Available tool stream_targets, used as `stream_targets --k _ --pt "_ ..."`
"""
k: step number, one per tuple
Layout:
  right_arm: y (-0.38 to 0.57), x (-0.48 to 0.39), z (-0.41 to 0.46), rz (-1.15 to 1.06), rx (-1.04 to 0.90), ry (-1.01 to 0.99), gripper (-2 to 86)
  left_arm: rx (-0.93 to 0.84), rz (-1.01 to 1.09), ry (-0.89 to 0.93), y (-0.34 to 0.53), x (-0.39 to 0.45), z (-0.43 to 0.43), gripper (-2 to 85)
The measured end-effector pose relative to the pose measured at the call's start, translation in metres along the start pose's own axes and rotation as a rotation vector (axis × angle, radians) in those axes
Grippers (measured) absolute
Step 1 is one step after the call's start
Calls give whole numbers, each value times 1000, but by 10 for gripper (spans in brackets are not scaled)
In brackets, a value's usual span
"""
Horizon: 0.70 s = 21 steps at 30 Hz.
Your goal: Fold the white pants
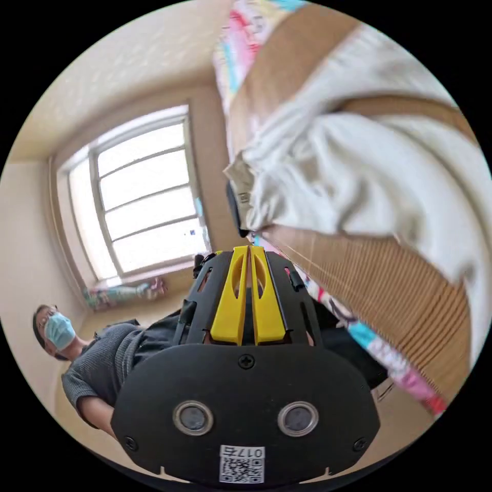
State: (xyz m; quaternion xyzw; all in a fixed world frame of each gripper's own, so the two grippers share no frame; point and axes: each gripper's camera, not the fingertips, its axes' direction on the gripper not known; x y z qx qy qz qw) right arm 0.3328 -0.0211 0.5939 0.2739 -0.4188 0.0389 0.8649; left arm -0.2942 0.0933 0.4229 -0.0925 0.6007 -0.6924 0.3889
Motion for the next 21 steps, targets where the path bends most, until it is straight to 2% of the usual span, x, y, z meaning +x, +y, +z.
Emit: stream_targets --k 3,6,8,12,15,18,21 --pt "94 47 -44 196 180 -4 43 -164 -29 69 -47 26 41 69" --pt "171 77 -84 393 400 -58 98 -226 -206 245 -88 27 79 91" --pt "212 88 -103 469 551 -127 124 -145 -372 318 -109 24 83 116" --pt "290 107 -128 541 938 -389 136 89 -558 248 -124 27 41 154" --pt "329 109 -139 613 1153 -390 130 249 -611 170 -138 37 -3 161" --pt "342 111 -152 694 1175 -302 133 277 -572 120 -165 47 -34 151" --pt "336 112 -168 726 1089 -212 121 221 -563 127 -193 51 -51 109"
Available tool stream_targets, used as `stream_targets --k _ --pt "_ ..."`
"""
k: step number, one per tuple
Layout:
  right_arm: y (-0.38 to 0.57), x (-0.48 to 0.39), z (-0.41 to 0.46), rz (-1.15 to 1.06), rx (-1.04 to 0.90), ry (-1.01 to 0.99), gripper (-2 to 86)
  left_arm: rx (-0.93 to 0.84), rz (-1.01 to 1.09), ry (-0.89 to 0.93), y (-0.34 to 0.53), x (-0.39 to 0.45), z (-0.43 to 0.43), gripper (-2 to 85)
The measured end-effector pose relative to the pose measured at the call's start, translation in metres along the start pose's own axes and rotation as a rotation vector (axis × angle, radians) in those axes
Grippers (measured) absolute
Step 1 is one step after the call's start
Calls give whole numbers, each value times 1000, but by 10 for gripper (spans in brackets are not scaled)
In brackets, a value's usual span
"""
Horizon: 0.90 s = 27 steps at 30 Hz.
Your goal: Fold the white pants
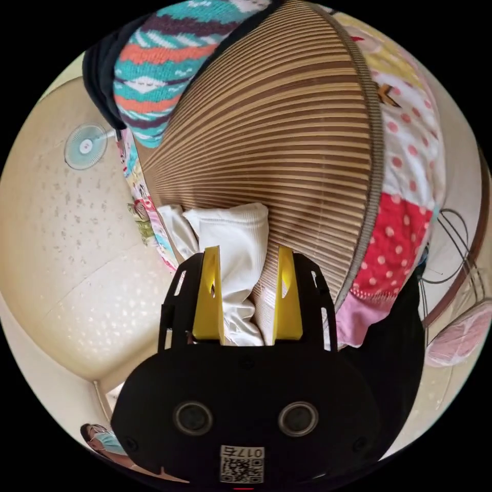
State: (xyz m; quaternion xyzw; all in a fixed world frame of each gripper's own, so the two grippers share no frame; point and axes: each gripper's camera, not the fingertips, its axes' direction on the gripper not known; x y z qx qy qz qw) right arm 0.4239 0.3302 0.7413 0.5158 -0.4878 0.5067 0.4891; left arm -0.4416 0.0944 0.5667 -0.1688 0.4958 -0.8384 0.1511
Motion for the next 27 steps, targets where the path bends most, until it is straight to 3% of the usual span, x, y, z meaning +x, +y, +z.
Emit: stream_targets --k 4,7,9,11,16,18,21,24,27 --pt "-13 -39 -9 -68 -101 136 48 -90 -7 60 -16 33 -32 60" --pt "-3 -125 -50 -368 -79 202 37 -215 252 166 -17 89 -72 53" --pt "31 -187 -88 -622 -101 248 33 -270 470 157 -4 123 -110 52" --pt "59 -209 -129 -717 -59 283 32 -287 596 97 12 130 -162 52" --pt "67 -150 -202 -625 -10 446 38 -225 378 -108 15 58 -209 49" --pt "55 -84 -233 -332 91 553 46 -159 230 -148 18 24 -220 42" --pt "70 -56 -259 -256 260 411 64 -32 30 -125 38 -16 -241 41" --pt "55 -73 -200 -376 47 328 81 -11 -20 -54 57 -24 -244 41" --pt "33 -95 -112 -458 -228 181 101 -173 43 -98 65 -9 -219 40"
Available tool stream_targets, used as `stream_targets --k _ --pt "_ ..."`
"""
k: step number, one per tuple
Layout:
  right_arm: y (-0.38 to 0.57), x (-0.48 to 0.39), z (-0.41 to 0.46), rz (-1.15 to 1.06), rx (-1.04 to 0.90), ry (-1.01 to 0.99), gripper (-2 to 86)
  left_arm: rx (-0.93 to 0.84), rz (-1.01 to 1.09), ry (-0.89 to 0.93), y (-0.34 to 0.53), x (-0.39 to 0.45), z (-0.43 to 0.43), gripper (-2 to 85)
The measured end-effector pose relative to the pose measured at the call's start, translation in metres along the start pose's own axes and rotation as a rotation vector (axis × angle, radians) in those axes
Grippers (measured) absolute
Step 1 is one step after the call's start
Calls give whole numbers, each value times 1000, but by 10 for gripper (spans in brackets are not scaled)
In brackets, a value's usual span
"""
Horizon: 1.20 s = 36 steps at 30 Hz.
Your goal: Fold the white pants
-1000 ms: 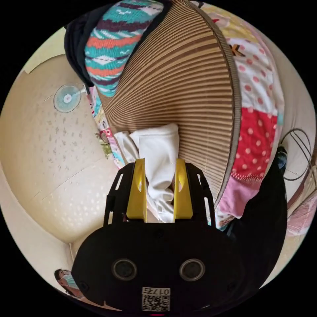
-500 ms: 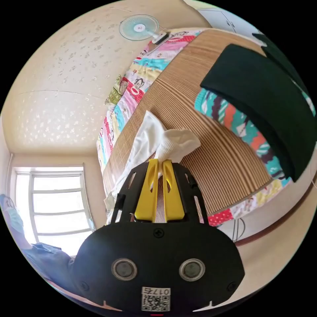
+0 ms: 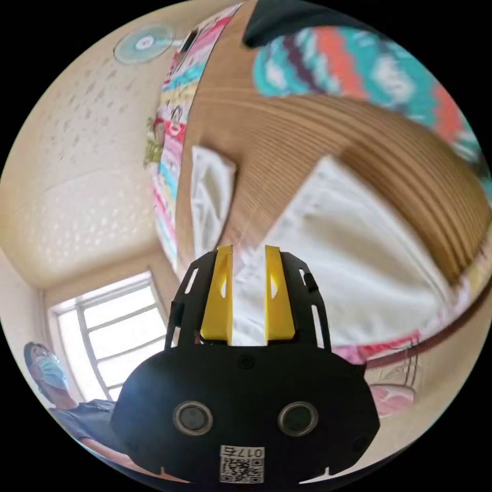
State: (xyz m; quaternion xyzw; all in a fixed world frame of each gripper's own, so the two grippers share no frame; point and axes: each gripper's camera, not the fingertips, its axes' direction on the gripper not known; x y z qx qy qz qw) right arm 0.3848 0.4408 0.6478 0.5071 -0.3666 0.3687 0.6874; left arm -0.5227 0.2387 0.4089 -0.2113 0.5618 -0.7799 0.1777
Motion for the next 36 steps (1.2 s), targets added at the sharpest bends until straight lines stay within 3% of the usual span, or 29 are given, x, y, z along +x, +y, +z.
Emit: stream_targets --k 4,10,13,15,18,22,28,31,33,34,36 --pt "-48 -16 60 59 -33 19 117 -173 183 -157 7 49 30 29" --pt "-89 -22 98 181 69 -97 58 -306 319 -193 17 87 44 1" --pt "-84 -84 83 -15 196 -178 43 -302 350 -216 21 87 33 -7" --pt "-87 -175 79 -242 219 -186 43 -295 341 -221 23 80 26 -9" --pt "-111 -286 104 -443 143 -240 55 -267 303 -199 23 64 15 -10" --pt "-154 -363 152 -527 -7 -231 93 -222 285 -151 29 47 2 -10" --pt "-130 -380 200 -628 -11 239 82 -233 271 -166 49 20 -4 -9" --pt "-127 -348 262 -666 -205 574 35 -224 247 -157 56 7 -6 -6" --pt "-121 -302 323 -706 -427 949 19 -218 252 -149 60 2 -8 -1" --pt "-117 -287 337 -716 -492 1032 17 -206 262 -153 63 1 -10 4" --pt "-85 -285 327 -844 -357 1068 11 -180 276 -171 67 -1 -15 26"
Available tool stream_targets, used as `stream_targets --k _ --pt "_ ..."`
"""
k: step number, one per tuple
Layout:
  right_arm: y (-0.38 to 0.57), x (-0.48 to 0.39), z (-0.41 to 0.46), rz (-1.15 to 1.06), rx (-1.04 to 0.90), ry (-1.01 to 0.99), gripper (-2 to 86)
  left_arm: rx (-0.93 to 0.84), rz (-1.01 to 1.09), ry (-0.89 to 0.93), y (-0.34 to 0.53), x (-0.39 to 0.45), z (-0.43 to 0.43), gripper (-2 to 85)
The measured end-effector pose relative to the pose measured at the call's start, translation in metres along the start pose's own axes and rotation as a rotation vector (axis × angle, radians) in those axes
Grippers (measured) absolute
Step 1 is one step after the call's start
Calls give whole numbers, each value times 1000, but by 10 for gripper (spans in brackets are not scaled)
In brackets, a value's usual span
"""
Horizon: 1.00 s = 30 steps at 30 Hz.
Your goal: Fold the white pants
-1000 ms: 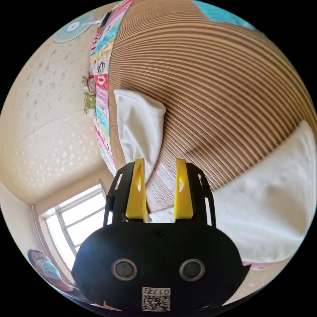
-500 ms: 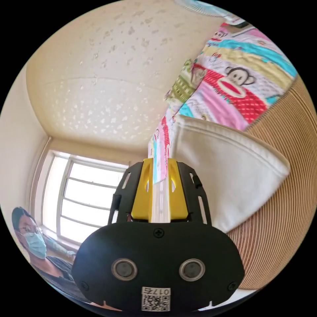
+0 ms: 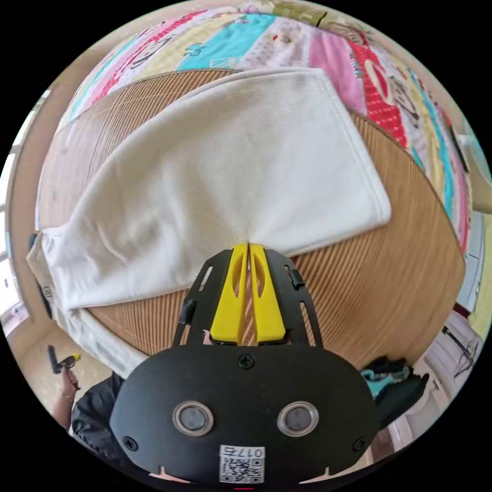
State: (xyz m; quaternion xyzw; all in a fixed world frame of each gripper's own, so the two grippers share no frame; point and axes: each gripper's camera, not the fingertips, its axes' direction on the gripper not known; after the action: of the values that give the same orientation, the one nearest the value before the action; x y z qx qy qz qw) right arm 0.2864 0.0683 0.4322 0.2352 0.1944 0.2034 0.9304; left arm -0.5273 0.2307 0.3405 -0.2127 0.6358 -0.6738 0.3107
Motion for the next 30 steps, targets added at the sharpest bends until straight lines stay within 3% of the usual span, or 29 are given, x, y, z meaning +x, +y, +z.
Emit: stream_targets --k 5,10,16,17,20,24,27,30 --pt "82 -1 8 50 -5 124 8 79 -16 -43 9 -8 -12 80" --pt "173 27 21 253 -56 54 7 114 -49 -25 -2 -25 -17 119" --pt "212 38 27 265 -318 38 6 288 -113 54 -14 -50 -44 152" --pt "220 45 25 299 -358 3 7 311 -101 87 -18 -50 -48 158" --pt "265 59 -15 388 -178 -113 11 324 -73 99 -33 -43 -52 167" --pt "375 92 -33 705 -16 -372 31 258 -61 85 -49 -36 -39 162" --pt "460 101 -5 901 -5 -589 59 267 -59 169 -43 -45 -35 112" --pt "523 94 26 1073 -51 -682 94 288 -40 279 -26 -60 -35 63"
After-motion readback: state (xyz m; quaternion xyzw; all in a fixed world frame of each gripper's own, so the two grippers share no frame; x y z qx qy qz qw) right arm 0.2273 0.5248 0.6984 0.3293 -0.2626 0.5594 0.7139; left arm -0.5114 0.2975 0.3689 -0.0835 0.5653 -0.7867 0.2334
